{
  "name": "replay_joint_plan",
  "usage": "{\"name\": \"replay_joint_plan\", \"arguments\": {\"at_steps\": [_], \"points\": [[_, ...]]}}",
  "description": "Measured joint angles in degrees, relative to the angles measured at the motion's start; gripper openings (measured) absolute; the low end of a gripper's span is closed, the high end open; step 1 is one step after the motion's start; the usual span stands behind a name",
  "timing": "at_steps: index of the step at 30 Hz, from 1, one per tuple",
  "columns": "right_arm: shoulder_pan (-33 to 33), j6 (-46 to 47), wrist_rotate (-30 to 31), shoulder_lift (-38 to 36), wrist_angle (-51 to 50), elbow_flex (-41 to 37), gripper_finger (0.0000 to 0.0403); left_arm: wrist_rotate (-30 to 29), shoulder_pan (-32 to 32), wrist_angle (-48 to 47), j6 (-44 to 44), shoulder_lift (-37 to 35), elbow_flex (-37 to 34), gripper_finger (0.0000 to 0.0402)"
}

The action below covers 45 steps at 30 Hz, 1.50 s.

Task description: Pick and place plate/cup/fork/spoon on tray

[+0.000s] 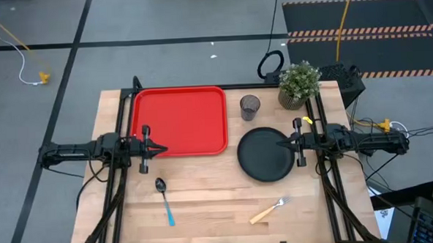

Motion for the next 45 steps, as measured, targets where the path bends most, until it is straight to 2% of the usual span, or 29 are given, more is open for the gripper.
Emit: {"name": "replay_joint_plan", "arguments": {"at_steps": [29,41,45], "points": [[0.0,-0.74,0.0,0.0,0.0,0.01,0.0,-0.35,0.0,0.0,0.0,-0.01,0.01,0.0026],[0.0,14.8,-0.04,0.0,0.21,0.02,0.0,-0.5,0.0,0.0,0.0,-0.01,0.0,0.0026],[0.0,15.33,-0.08,0.0,5.24,0.0,0.0,-0.5,0.0,0.02,0.0,0.01,0.0,0.0026]]}}
